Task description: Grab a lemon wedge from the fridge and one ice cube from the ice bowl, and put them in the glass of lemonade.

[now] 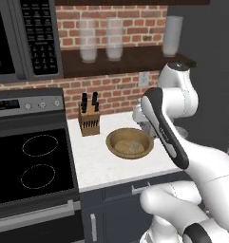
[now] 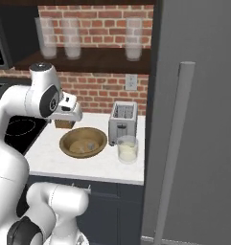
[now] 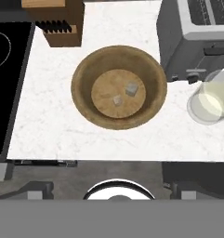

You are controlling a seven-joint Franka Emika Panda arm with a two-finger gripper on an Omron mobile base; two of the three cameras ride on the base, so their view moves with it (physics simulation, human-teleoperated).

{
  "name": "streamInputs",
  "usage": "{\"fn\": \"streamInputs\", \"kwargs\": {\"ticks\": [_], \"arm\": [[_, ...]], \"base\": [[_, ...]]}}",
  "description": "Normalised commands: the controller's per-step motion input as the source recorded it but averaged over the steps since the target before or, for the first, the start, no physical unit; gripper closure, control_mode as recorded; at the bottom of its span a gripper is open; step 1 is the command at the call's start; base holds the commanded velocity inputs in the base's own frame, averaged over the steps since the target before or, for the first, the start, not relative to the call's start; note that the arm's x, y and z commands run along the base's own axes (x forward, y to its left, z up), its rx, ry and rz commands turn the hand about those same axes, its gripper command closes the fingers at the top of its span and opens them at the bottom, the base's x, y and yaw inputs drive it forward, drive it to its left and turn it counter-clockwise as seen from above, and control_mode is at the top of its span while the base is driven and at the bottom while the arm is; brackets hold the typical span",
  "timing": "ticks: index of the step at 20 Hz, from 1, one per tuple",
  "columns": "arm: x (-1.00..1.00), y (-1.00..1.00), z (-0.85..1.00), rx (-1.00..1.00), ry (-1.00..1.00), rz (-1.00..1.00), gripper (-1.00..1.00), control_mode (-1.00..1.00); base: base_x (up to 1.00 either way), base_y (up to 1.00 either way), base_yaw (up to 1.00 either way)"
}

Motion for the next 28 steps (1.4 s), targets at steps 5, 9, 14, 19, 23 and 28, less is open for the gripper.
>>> {"fn": "streamInputs", "kwargs": {"ticks": [5, 9, 14, 19, 23, 28], "arm": [[0.0, 0.0, 0.0, 0.0, 0.0, 0.0, -1.0, 1.0], [0.19, 0.0, -0.74, 0.12, 0.11, 0.0, -1.0, -1.0], [0.23, 0.0, -1.0, 0.14, 0.24, 0.0, -1.0, -1.0], [0.46, 0.17, -0.73, 0.02, 0.21, -0.02, -1.0, -1.0], [0.42, 0.24, -0.17, -0.18, 0.14, -0.21, -1.0, -1.0], [0.48, 0.03, -0.15, -0.07, 0.12, -0.16, -1.0, -1.0]], "base": [[0.58, 0.21, -0.02], [0.1, 0.0, 0.0], [0.0, 0.0, 0.0], [0.0, 0.0, 0.0], [0.0, 0.0, 0.0], [0.0, 0.0, 0.0]]}}
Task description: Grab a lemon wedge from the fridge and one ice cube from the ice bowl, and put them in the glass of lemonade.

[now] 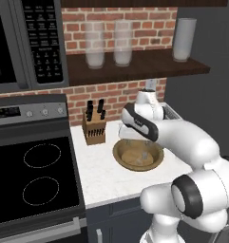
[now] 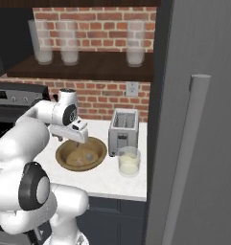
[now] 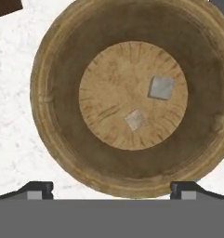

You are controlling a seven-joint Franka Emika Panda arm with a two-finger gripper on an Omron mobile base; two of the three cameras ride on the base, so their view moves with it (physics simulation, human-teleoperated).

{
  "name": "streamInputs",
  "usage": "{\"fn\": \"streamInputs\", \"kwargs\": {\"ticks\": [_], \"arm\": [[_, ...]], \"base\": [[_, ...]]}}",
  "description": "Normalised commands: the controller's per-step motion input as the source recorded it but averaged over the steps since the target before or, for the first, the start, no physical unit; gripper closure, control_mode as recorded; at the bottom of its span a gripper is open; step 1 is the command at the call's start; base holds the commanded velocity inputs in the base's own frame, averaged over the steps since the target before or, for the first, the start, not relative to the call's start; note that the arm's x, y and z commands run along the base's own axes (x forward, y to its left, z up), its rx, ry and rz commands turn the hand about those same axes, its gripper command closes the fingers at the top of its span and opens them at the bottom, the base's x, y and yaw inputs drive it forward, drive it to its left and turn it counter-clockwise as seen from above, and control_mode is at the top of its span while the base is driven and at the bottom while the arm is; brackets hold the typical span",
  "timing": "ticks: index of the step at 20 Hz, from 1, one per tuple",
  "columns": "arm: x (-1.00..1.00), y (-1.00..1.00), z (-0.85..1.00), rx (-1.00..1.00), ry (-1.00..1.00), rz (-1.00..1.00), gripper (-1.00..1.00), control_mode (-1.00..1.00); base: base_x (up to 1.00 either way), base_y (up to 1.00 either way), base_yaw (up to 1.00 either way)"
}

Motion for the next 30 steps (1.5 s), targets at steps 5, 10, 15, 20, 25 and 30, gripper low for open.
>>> {"fn": "streamInputs", "kwargs": {"ticks": [5, 10, 15, 20, 25, 30], "arm": [[0.34, -0.29, -0.6, 0.0, 0.04, -0.17, -1.0, -1.0], [0.3, -0.18, -0.51, 0.0, 0.22, -0.09, -1.0, -1.0], [0.08, 0.0, -0.24, -0.04, 0.39, 0.0, -1.0, -1.0], [0.0, 0.0, -0.31, 0.0, 0.25, 0.0, -1.0, -1.0], [0.0, -0.01, -0.4, 0.0, 0.03, 0.0, -1.0, -1.0], [0.12, 0.03, -0.07, -0.04, 0.0, 0.04, -1.0, -1.0]], "base": [[0.0, 0.0, 0.0], [0.0, 0.0, 0.0], [0.0, 0.0, 0.0], [0.0, 0.0, 0.0], [0.0, 0.0, 0.0], [0.0, 0.0, 0.0]]}}
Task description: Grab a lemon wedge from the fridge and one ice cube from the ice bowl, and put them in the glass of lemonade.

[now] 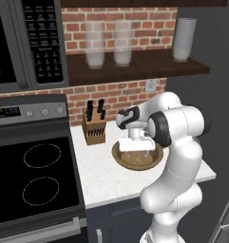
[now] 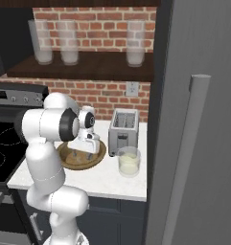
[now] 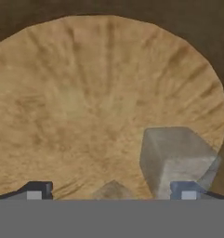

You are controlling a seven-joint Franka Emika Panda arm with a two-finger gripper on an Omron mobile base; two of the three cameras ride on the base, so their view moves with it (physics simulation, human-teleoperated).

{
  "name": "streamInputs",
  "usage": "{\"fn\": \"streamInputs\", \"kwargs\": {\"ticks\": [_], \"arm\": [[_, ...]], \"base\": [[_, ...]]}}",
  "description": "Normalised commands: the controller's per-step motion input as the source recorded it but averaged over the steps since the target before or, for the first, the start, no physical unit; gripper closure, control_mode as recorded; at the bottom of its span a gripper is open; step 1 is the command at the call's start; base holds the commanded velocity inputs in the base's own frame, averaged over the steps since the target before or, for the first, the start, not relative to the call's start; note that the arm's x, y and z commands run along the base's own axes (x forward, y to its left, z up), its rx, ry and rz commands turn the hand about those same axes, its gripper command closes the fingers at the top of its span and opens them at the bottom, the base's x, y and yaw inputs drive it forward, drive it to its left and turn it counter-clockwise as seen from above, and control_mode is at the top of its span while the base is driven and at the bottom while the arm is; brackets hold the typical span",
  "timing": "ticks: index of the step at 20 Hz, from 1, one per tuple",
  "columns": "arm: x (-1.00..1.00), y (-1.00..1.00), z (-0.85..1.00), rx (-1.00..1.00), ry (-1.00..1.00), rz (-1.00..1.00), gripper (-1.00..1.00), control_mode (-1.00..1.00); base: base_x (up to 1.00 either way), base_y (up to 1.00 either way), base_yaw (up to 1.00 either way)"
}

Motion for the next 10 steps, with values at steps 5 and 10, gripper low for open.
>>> {"fn": "streamInputs", "kwargs": {"ticks": [5, 10], "arm": [[0.12, -0.01, 0.0, 0.0, 0.0, 0.14, -1.0, -1.0], [-0.13, -0.06, 0.0, 0.0, -0.02, 0.1, -1.0, -1.0]], "base": [[0.0, 0.0, 0.0], [0.0, 0.0, 0.0]]}}
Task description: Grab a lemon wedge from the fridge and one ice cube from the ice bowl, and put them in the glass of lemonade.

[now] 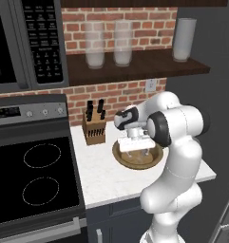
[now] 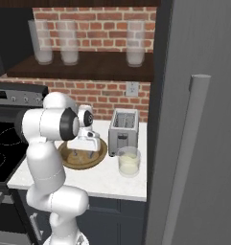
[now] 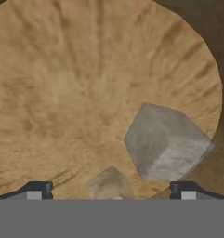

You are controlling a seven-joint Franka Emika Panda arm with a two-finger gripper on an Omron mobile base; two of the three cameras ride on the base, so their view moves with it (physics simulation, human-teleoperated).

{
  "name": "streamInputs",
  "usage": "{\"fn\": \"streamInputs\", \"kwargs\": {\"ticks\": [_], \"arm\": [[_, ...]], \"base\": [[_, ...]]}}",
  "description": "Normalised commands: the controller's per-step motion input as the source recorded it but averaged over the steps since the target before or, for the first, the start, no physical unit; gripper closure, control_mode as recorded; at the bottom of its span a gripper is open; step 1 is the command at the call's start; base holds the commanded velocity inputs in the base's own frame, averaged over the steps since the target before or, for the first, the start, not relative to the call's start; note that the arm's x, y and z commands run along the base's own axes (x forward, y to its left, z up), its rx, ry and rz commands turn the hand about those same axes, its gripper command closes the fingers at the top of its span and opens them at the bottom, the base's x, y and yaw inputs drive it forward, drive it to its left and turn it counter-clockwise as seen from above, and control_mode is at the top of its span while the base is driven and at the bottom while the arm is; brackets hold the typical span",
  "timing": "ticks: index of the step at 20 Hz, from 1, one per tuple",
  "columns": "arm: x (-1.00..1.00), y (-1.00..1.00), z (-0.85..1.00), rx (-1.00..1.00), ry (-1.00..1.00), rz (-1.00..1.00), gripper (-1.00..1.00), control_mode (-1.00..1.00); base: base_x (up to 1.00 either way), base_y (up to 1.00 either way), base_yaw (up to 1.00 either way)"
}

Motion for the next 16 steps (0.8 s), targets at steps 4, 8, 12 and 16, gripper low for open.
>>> {"fn": "streamInputs", "kwargs": {"ticks": [4, 8, 12, 16], "arm": [[-0.3, -0.02, 0.0, 0.01, 0.0, 0.08, -1.0, -1.0], [-0.23, -0.02, 0.0, 0.06, -0.03, 0.04, -1.0, -1.0], [-0.03, -0.01, 0.0, 0.12, -0.13, 0.0, -1.0, -1.0], [0.1, 0.0, 0.0, 0.1, -0.18, 0.01, -1.0, -1.0]], "base": [[0.0, 0.0, 0.0], [0.0, 0.0, 0.0], [0.0, 0.0, 0.0], [0.0, 0.0, 0.0]]}}
